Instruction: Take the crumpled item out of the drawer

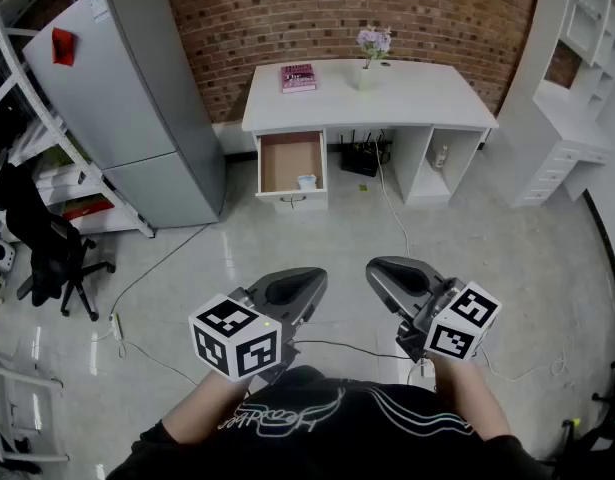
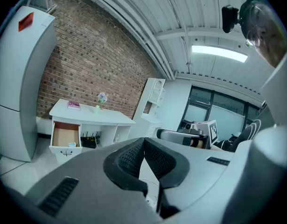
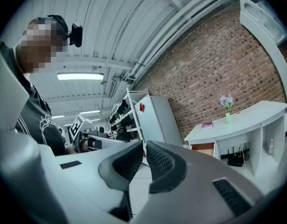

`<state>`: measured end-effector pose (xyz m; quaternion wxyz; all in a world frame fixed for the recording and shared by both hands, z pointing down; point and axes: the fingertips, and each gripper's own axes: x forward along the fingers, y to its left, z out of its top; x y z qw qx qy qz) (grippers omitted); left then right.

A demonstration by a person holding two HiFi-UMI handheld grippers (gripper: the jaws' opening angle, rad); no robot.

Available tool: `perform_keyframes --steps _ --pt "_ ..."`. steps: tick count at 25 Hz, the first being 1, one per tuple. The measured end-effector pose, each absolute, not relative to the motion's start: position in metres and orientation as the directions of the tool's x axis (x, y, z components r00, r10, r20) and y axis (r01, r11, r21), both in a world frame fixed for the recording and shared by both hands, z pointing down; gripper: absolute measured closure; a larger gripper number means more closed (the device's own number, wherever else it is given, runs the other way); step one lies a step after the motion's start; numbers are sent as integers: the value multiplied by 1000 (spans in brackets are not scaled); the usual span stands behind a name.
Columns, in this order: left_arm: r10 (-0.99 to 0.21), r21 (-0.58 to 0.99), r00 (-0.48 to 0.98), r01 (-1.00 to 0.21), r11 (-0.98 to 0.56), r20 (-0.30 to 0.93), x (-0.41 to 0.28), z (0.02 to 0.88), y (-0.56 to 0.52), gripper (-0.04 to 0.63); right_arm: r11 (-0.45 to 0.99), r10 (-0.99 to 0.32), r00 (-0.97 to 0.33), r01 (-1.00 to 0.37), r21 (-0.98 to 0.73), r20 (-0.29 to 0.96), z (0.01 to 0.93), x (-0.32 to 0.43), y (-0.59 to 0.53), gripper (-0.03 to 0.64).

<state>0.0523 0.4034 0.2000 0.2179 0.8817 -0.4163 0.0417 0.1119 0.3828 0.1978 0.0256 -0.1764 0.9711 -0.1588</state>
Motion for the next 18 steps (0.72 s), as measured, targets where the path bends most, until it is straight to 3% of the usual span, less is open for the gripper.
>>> perform_keyframes --steps 18 --pt "-704 342 667 -738 -581 243 60 214 384 572 896 -375 -927 -363 -257 1 205 121 370 560"
